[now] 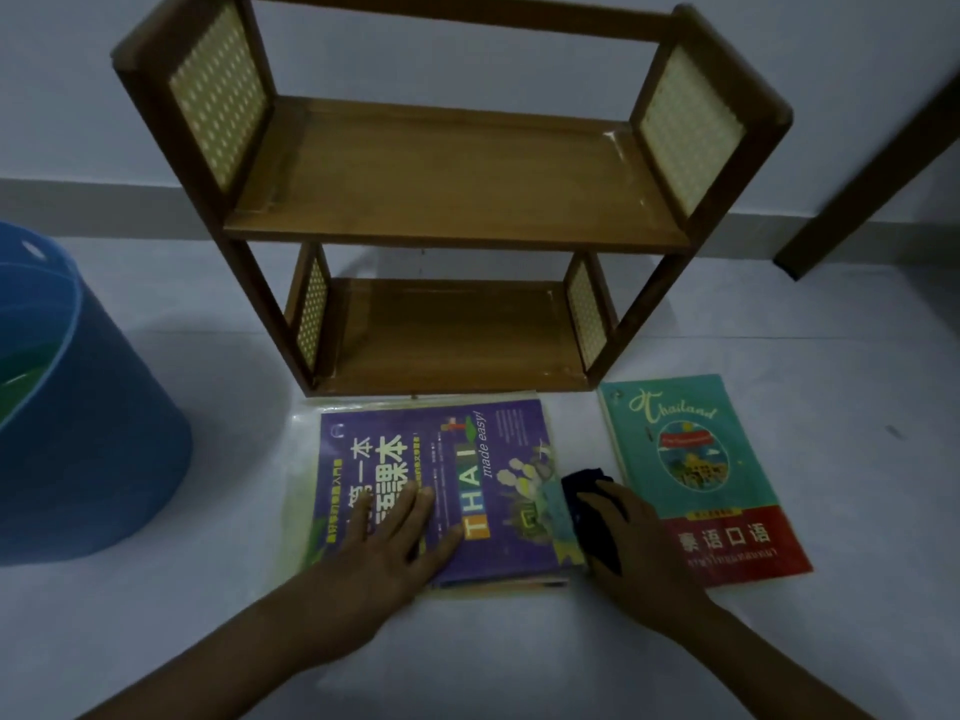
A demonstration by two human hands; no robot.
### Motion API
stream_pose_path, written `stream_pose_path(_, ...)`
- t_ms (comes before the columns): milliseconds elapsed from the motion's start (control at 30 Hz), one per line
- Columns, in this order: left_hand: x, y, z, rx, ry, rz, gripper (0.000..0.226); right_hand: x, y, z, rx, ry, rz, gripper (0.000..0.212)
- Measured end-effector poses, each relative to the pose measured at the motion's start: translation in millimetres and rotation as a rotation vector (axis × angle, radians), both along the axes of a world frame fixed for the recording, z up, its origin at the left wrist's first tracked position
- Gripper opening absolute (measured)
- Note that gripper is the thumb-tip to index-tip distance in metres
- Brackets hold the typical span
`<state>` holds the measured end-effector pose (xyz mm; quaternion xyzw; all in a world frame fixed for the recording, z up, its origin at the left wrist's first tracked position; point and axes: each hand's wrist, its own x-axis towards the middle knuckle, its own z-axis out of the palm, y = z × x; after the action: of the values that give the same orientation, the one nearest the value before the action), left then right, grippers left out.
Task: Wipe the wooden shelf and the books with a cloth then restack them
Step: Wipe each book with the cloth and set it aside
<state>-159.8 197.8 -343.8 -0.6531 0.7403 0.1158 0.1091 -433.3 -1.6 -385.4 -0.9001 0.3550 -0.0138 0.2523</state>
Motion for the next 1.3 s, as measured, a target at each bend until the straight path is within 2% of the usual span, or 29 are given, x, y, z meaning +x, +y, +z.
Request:
stream_pose_path(67, 2, -11, 30, 0.019, 0.063, -0.032, 0.115, -2, -3, 2, 0.019, 0.001, 0.035, 0.068)
stream_pose_path(167, 13, -31, 101, 0.055, 0.404, 0.110, 0.062, -2, -11, 12, 0.036, 0.037, 0.074, 0.078)
stream_pose_path(200, 18, -35, 122, 0.010, 0.468, 0.140, 0.051, 1, -11, 20, 0.066, 0.029, 0.030, 0.080)
stream_pose_path(267, 31, -37, 150, -0.131, 0.620, 0.234, 0.041, 12, -9, 39, 0.193, -0.129, -0.124, 0.074)
stream_pose_path(333, 36, -33, 163, -0.208, 0.890, 0.298, 0.044, 32, -6, 64, 0.516, -0.355, -0.290, 0.072)
stream_pose_path(400, 39, -28, 159, -0.180, 1.155, 0.370, 0.055, 50, -5, 82, 0.904, -0.569, -0.326, 0.059)
stream_pose_path(433, 39, -26, 153, -0.145, 1.271, 0.420, 0.059, 57, -5, 87, 1.022, -0.615, -0.312, 0.050)
stream_pose_path(500, 38, -22, 129, -0.056, 1.490, 0.598, 0.072, 67, -4, 91, 1.178, -0.693, -0.378, 0.043)
stream_pose_path(567, 34, -17, 103, 0.004, 1.570, 0.797, 0.085, 72, -3, 87, 1.196, -0.709, -0.467, 0.042)
stream_pose_path(600, 34, -14, 91, -0.006, 1.537, 0.849, 0.088, 75, -2, 83, 1.143, -0.667, -0.487, 0.044)
stream_pose_path(667, 35, -13, 66, -0.032, 1.338, 0.865, 0.087, 82, 0, 74, 1.052, -0.575, -0.492, 0.048)
stream_pose_path(767, 47, -14, 29, -0.227, 0.904, 0.678, 0.061, 92, 6, 59, 0.948, -0.480, -0.486, 0.051)
stream_pose_path(833, 57, -13, -2, -0.291, 0.623, 0.563, 0.067, 97, 8, 55, 0.847, -0.416, -0.473, 0.045)
stream_pose_path(900, 61, -8, -20, -0.249, 0.456, 0.603, 0.073, 96, 7, 54, 0.600, -0.303, -0.398, 0.036)
stream_pose_path(1000, 61, -1, -21, -0.307, 0.439, 0.553, 0.070, 70, 3, 37, -0.022, -0.080, -0.283, 0.050)
stream_pose_path(1033, 60, 0, -22, -0.322, 0.435, 0.511, 0.072, 61, 4, 30, -0.129, -0.030, -0.232, 0.054)
stream_pose_path(1167, 57, 3, -33, -0.226, 0.504, 0.453, 0.064, 30, 4, 1, -0.154, 0.129, 0.010, 0.054)
stream_pose_path(1233, 54, 5, -39, -0.225, 0.511, 0.461, 0.061, 23, -7, -5, -0.172, 0.095, 0.119, 0.047)
stream_pose_path(1300, 54, 6, -40, -0.227, 0.508, 0.465, 0.062, 23, -16, -4, -0.158, 0.011, 0.077, 0.042)
